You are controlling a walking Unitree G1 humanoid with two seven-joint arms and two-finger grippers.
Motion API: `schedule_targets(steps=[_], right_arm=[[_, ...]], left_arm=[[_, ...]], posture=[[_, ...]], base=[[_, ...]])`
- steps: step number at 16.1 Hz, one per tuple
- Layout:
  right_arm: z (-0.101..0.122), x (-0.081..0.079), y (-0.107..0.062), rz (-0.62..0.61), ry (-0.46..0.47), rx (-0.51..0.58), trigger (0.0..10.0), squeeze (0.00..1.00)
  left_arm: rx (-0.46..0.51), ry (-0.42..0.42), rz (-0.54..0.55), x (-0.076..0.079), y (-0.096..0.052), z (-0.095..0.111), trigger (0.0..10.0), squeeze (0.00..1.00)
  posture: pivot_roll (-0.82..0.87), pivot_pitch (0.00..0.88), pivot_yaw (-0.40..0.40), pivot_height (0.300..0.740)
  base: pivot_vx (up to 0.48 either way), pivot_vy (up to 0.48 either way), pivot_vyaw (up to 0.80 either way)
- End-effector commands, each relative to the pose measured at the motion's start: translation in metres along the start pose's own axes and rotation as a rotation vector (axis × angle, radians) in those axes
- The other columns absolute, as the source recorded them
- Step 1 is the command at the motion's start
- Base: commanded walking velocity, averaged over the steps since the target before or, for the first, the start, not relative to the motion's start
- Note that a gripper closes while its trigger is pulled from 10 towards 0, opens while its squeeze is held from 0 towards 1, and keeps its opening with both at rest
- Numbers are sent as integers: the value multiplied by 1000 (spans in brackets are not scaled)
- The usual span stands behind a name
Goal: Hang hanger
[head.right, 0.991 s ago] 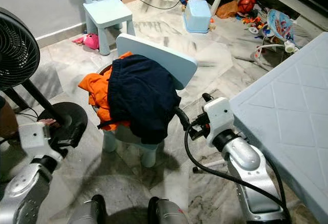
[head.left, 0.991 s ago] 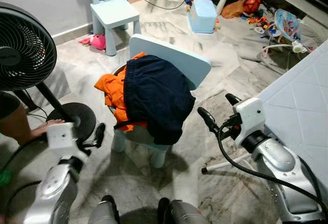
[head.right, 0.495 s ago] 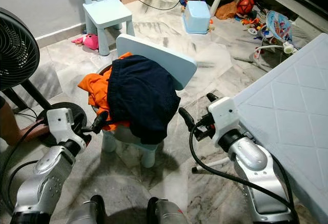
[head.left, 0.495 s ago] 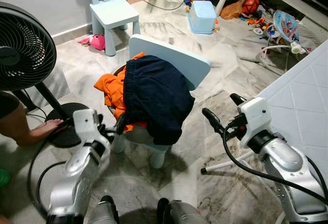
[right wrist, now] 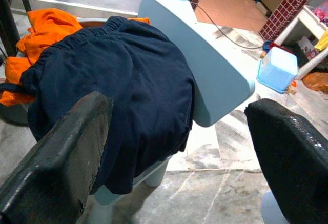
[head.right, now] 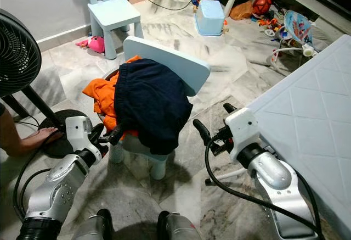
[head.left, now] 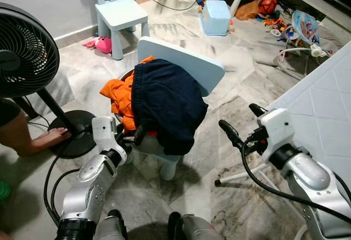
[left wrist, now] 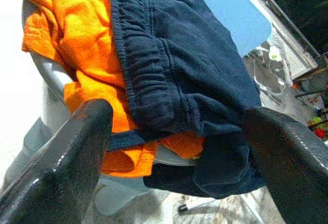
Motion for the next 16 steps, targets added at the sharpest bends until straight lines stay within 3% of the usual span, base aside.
schedule_targets(steps=[1,8,13,16], right_arm=[[2,7,-6,-18,-11,-7,10000,0],[5,12,-22,-43,-31,-28,10000,0],[3,7,-27,-41,-22,-43,10000,0],[5,10,-28,-42,-29,-49,10000,0]], left_arm=[[-17,-11,-28,7,2,-4,10000,0],[-26,-44,-113,31,20,-10,10000,0],[-28,-142,-30,23,29,-15,10000,0],[-47,-138,-34,22,26,-25,10000,0]], posture=[[-221,224,-167,740],[-279,232,-157,740],[-292,247,-163,740],[-301,250,-166,740]], base=[[0,0,0],[0,0,0],[0,0,0],[0,0,0]])
Point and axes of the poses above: a point about 5 cm out from each wrist's last joint towards the gripper, its own y axis pointing out of the wrist towards the gripper, its own z axis along the axis of the wrist's last joint, x = y × z, the point moved 6 cm from there along y, pointing out of the wrist towards the gripper, and after that the axes turned 13 degrees about y, right-handed, at the moved point
